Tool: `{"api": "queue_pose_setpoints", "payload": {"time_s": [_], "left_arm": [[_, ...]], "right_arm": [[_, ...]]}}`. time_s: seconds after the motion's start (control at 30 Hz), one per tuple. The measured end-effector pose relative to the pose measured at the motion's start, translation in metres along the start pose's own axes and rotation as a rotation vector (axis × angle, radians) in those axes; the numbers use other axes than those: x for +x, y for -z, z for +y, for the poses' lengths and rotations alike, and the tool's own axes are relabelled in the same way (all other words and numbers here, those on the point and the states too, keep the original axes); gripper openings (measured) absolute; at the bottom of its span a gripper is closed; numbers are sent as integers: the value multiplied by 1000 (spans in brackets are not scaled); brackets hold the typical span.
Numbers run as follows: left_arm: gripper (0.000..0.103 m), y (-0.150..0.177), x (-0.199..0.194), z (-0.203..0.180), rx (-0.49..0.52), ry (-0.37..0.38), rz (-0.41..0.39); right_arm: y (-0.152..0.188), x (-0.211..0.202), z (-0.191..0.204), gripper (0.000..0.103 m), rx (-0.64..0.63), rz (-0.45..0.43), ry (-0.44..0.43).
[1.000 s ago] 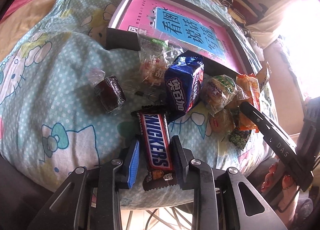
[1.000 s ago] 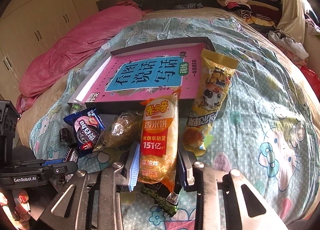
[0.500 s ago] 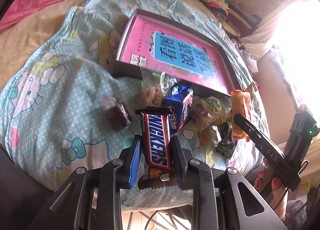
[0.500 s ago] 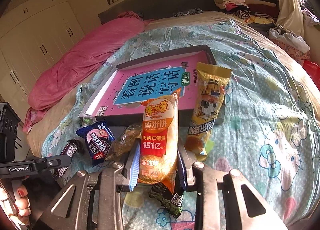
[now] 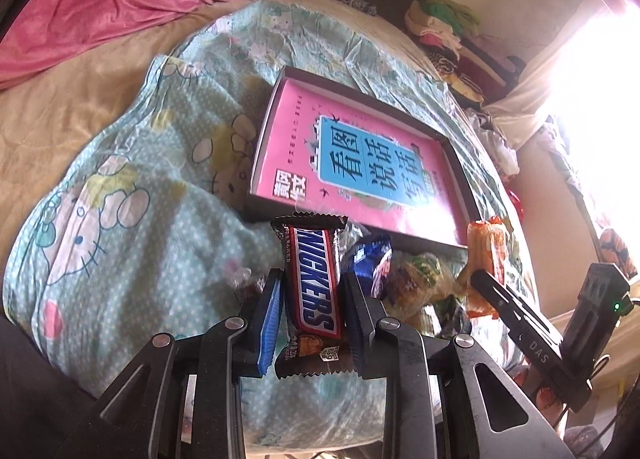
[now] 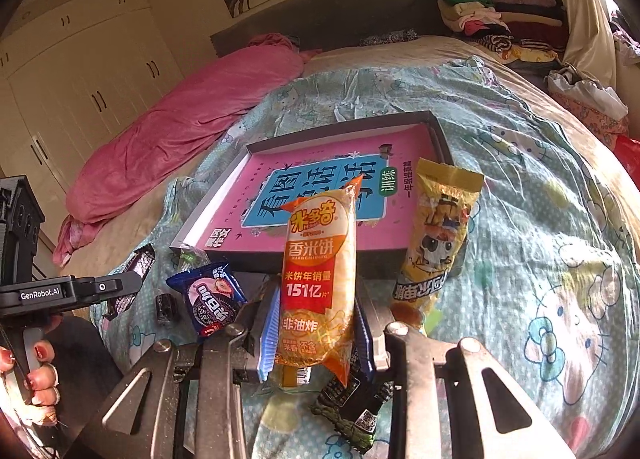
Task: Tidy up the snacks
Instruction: 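Carry the Snickers with the left tool into the pink tray while the right carries the bag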
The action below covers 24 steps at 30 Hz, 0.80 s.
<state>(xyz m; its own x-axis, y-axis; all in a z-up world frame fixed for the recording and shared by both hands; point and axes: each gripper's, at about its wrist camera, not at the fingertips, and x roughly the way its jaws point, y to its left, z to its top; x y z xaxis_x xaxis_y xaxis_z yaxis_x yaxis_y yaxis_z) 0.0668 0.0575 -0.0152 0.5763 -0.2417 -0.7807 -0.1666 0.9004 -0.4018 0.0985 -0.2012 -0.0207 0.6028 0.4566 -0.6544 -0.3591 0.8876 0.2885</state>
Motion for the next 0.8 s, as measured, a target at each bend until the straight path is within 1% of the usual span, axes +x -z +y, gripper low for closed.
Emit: {"api": "queue_pose_setpoints", "payload": {"time_s": [0.37, 0.6, 0.7, 0.8], "left_arm": [[30, -30, 20, -4, -15, 3, -32], [30, -53, 28, -8, -28, 2, -95], [30, -61, 35, -9, -30, -2, -104], [30, -66, 42, -10, -6, -17, -124]], "right_arm": [[-14, 7, -10, 33, 15, -29, 2], [-19, 11, -11, 33, 16, -40, -1], [-22, 13, -12, 33, 12, -45, 0], [-22, 14, -12, 33, 4, -46, 3]]}}
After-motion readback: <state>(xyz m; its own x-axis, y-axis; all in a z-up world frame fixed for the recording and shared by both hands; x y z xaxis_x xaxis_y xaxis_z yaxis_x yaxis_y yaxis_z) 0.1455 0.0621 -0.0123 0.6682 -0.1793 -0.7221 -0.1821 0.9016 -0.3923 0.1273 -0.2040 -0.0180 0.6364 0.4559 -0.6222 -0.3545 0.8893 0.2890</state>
